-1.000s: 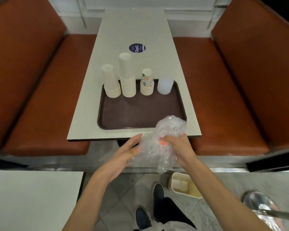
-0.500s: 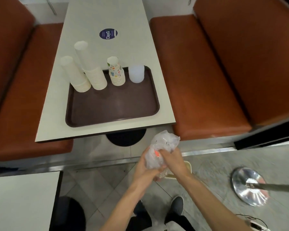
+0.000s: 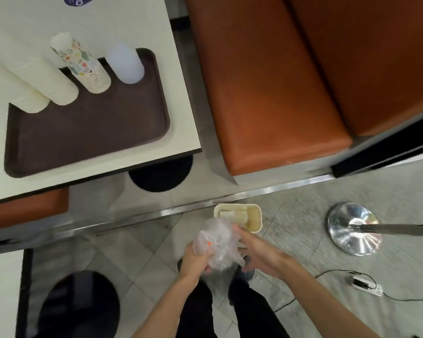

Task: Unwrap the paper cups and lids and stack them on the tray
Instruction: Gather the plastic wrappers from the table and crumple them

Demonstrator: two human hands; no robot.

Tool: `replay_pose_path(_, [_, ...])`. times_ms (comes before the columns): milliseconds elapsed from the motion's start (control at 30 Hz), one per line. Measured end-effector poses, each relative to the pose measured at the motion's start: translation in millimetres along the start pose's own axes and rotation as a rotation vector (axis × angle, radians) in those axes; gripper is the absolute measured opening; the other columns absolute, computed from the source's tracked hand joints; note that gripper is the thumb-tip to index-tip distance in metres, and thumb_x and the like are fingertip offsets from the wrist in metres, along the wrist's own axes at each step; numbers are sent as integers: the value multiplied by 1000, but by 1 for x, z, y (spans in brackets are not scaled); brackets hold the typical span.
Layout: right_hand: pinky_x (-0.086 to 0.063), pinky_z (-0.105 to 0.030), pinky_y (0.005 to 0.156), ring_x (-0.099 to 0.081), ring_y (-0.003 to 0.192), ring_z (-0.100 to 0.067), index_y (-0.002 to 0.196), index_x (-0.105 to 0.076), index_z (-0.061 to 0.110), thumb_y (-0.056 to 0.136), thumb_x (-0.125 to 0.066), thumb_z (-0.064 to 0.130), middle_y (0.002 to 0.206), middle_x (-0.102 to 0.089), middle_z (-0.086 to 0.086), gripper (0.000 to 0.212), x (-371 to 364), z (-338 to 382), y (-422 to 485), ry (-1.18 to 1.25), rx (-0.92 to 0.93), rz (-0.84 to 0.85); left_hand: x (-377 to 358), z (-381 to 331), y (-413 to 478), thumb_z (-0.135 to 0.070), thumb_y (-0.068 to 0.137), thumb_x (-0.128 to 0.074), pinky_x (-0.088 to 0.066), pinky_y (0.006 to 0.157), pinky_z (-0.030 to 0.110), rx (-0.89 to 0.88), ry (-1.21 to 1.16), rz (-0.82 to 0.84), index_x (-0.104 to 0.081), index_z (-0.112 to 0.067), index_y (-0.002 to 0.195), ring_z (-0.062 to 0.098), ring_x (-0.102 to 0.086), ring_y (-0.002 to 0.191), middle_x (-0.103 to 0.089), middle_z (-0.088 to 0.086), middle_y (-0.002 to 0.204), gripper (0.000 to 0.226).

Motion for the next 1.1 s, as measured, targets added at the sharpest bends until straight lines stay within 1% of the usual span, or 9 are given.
replay_pose_path(133, [-41, -62, 103, -61, 119, -36, 137, -53, 20, 86, -57, 57, 137, -58, -11, 63, 31, -22, 13, 183, 26, -2, -32, 6, 22, -10, 76, -68, -46, 44, 23, -16, 108, 81, -72, -24, 83, 11, -63, 48, -71, -2, 62, 16])
replay_pose_path(300, [-40, -62, 106, -57, 124, -42, 140, -50, 13, 96, -56, 46, 138, -58, -18, 56, 38, -53, 38, 273, -4, 92, -67, 25, 43, 4, 79, -64, -48, 44, 22, -3, 227, 193, -68, -23, 94, 10, -70, 56, -75, -6, 70, 31])
replay_pose_path(467, [-42, -63, 101, -62, 111, -39, 136, -52, 8, 80, -71, 31, 128, -62, -23, 62, 61, -50, 63, 330, 121, -36, -91, 11, 61, -5, 82, -62, -39, 40, 18, -50, 379, 290, -67, -17, 105, 3, -56, 42, -65, -9, 62, 27])
replay_pose_path(633, [-44, -67, 94, -62, 112, -46, 125, -60, 6, 82, -71, 11, 120, -66, -25, 44, 102, -51, 86, 385, 228, -285, -110, -26, 73, -2, 83, -67, -57, 54, 26, -128, 400, 423, -49, -39, 126, 2, -63, 83, -61, -15, 103, 59])
replay_pose_path(867, [-53, -23, 57, -67, 77, -15, 106, -64, 14, 76, -78, 7, 97, -71, -4, 34, 168, -66, 144, 263, 293, -589, -121, -8, 145, -20, 88, -69, -56, 81, 29, -48, 315, 444, -46, -40, 143, 9, -57, 115, -53, -19, 131, 63])
replay_pose_path(933, [-55, -25, 73, -62, 89, -13, 114, -54, 16, 78, -79, 9, 104, -62, 1, 44, 181, -71, 167, 113, 292, -642, -127, 8, 170, -20, 89, -68, -50, 85, 29, -82, 355, 399, -45, -43, 142, 5, -56, 109, -53, -26, 121, 62])
replay_pose_path(1000, [-51, -41, 94, -60, 105, -25, 117, -54, 10, 79, -80, 10, 112, -59, -5, 46, 194, -75, 190, 11, 305, -679, -127, 23, 197, -19, 88, -70, -45, 92, 28, -107, 355, 342, -47, -40, 142, 5, -52, 113, -48, -23, 125, 63])
replay_pose_path(1033, [-49, -38, 96, -58, 108, -26, 117, -55, 8, 79, -80, 10, 114, -59, -5, 45, 201, -76, 201, -20, 317, -702, -126, 29, 212, -20, 87, -71, -44, 96, 28, -117, 367, 322, -48, -38, 142, 6, -50, 116, -47, -20, 129, 63])
replay_pose_path(1100, [-43, -12, 82, -55, 103, -18, 118, -57, 9, 80, -80, 12, 111, -57, 1, 45, 216, -77, 221, -104, 331, -755, -125, 34, 245, -20, 86, -72, -43, 98, 28, -154, 430, 292, -50, -33, 142, 11, -51, 119, -51, -9, 136, 61])
Point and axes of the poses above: each hand's wrist, its own y-axis towards the middle knuckle, its own x-axis out of the back of the hand, z = x × y, the point moved 10 cm from there along y, towards the middle knuckle
